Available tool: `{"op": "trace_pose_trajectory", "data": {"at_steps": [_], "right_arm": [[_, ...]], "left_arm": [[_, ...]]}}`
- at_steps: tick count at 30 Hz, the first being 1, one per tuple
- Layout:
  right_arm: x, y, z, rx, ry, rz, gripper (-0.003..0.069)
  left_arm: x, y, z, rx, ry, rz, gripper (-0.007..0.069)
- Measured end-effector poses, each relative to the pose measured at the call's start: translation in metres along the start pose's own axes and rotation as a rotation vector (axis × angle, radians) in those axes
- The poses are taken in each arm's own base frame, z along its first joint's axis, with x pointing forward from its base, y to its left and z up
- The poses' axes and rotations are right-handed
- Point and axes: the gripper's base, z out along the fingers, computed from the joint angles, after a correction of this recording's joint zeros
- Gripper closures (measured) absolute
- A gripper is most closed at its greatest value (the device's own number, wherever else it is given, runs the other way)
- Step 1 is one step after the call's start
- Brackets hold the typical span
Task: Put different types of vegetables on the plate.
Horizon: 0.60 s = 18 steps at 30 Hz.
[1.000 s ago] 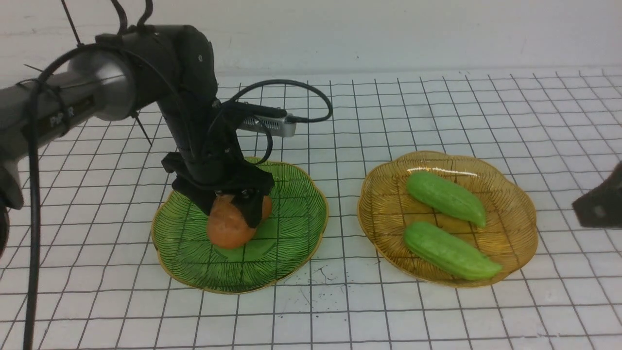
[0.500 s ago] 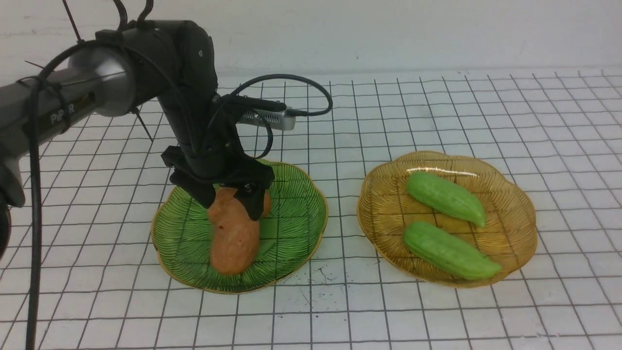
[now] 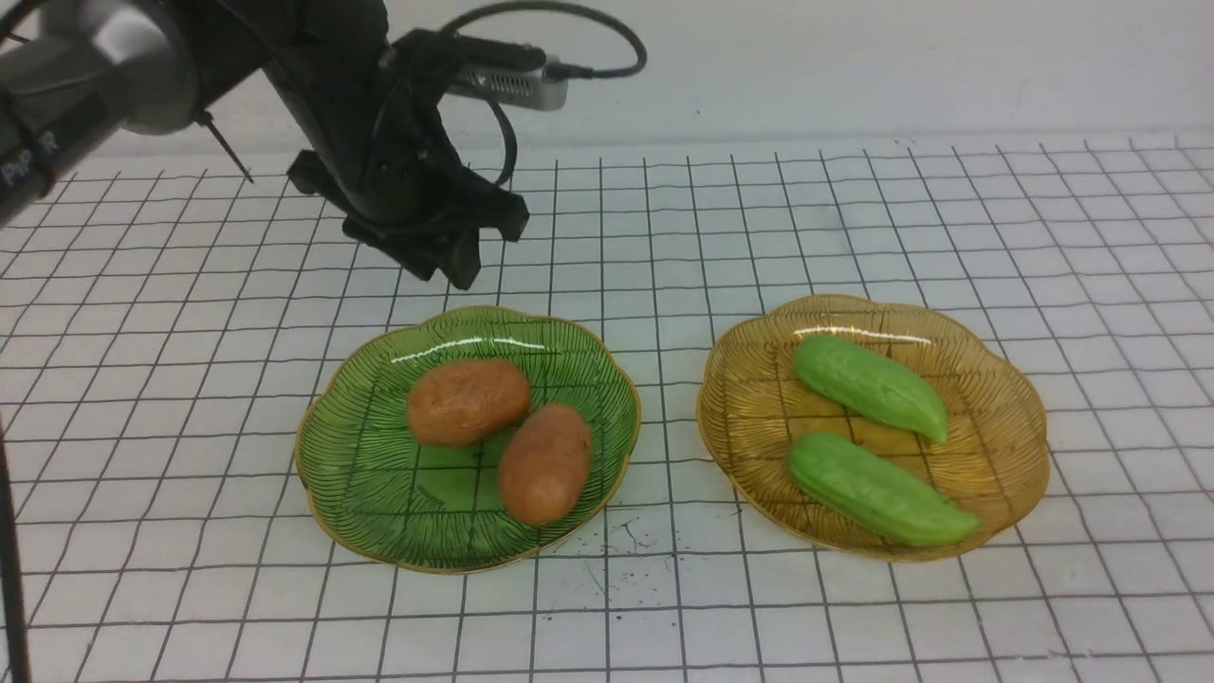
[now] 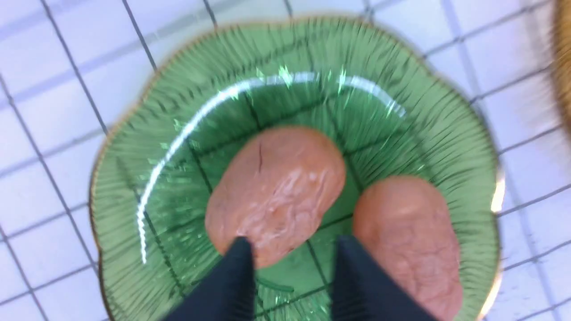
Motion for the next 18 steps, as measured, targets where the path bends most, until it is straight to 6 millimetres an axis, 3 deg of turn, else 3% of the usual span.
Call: {"op": "trace_pose_trajectory", "data": {"at_steps": [2,4,18], "right_arm": [[0.006,-0.001,0.005,0.008,-0.089,0.001,0.0674],[0.010,-0.002,0.007,0.012,-0.138,0.001,0.0674],[0.031,-0.003,0.011,0.012,-0.021,0.002,0.0674]], "left_arm": [[0.000,-0.001,-0.011,0.004,-0.024,0.002,0.0583],[0.000,-0.001,-0.013,0.007,-0.027,0.003,0.0620],[0.000,0.000,-0.013,-0.005,-0.026,0.007,0.0632]]}}
